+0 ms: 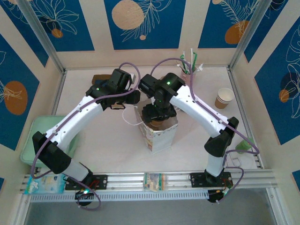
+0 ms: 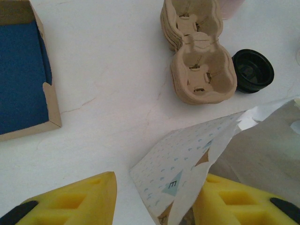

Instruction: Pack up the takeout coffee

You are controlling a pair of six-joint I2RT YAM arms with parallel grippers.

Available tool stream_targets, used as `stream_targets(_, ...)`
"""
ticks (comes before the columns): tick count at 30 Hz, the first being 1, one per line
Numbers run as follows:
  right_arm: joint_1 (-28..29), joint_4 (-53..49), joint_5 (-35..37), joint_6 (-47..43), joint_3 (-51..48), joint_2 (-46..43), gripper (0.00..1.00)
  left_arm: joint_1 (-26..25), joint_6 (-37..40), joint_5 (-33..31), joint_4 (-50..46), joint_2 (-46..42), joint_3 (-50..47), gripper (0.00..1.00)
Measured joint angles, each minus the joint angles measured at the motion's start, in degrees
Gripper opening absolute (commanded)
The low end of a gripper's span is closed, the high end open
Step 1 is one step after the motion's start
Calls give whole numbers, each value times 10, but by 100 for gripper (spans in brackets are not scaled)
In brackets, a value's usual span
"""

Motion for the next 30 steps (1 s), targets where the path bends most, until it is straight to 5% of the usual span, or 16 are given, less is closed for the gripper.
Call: stream_targets(30,-6,22,-14,-11,-56,-6,42,0,3,-4,0,-1,0,46)
